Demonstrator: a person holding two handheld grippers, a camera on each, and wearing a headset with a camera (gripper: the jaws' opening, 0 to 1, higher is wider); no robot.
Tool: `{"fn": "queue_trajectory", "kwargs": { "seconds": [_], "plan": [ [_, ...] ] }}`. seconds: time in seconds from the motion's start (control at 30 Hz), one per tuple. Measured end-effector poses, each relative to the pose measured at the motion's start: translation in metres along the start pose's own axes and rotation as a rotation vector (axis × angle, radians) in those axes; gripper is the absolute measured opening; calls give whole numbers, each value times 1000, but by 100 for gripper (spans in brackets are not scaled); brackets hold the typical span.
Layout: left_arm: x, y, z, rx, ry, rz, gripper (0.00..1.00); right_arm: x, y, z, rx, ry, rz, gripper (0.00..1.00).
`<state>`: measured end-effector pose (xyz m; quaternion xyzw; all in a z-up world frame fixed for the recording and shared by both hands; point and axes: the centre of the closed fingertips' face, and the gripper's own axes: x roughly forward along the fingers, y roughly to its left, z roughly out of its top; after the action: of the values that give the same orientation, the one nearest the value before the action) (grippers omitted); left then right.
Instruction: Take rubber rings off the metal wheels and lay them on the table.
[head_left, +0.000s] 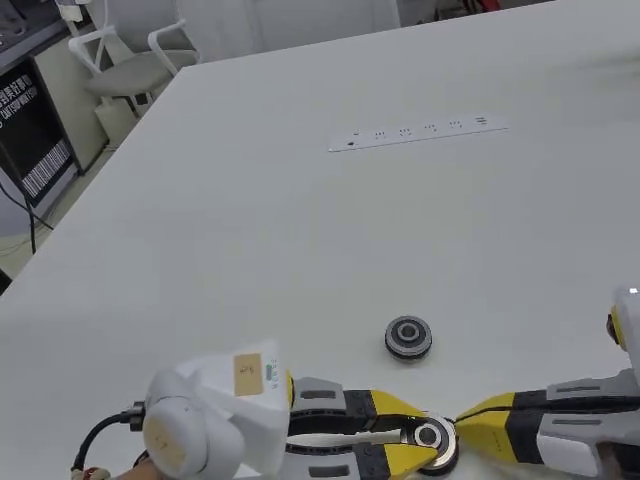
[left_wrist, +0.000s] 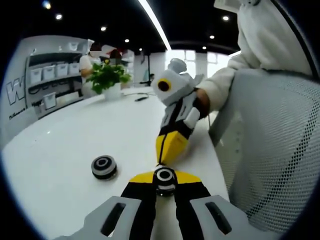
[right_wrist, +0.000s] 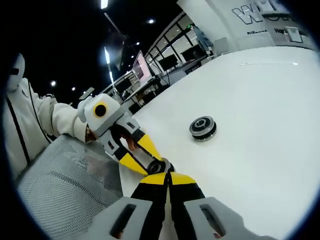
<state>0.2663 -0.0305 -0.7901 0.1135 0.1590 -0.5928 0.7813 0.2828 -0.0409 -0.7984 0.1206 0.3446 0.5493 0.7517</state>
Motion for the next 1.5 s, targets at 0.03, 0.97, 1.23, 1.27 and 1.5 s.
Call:
{"fn": "queue_trajectory", "kwargs": {
  "seconds": [0.03,0.97,1.23,1.27,1.5],
  "plan": [
    [0,0,0,-1,-3,1,14,0,-1,0,16,-3,2,0],
    [1,0,-1,-25,-24,8,14,1,13,1,185,-46,69,0],
    [1,0,-1,-27,-23,9,14,1,16,1,176,-42,75,0],
    [1,-1,-1,-28,-22,9,14,1,16,1,175,-41,75,0],
    [1,-1,0,-26,-20,9,14,1,18,1,160,-35,78,0]
  ]
}}
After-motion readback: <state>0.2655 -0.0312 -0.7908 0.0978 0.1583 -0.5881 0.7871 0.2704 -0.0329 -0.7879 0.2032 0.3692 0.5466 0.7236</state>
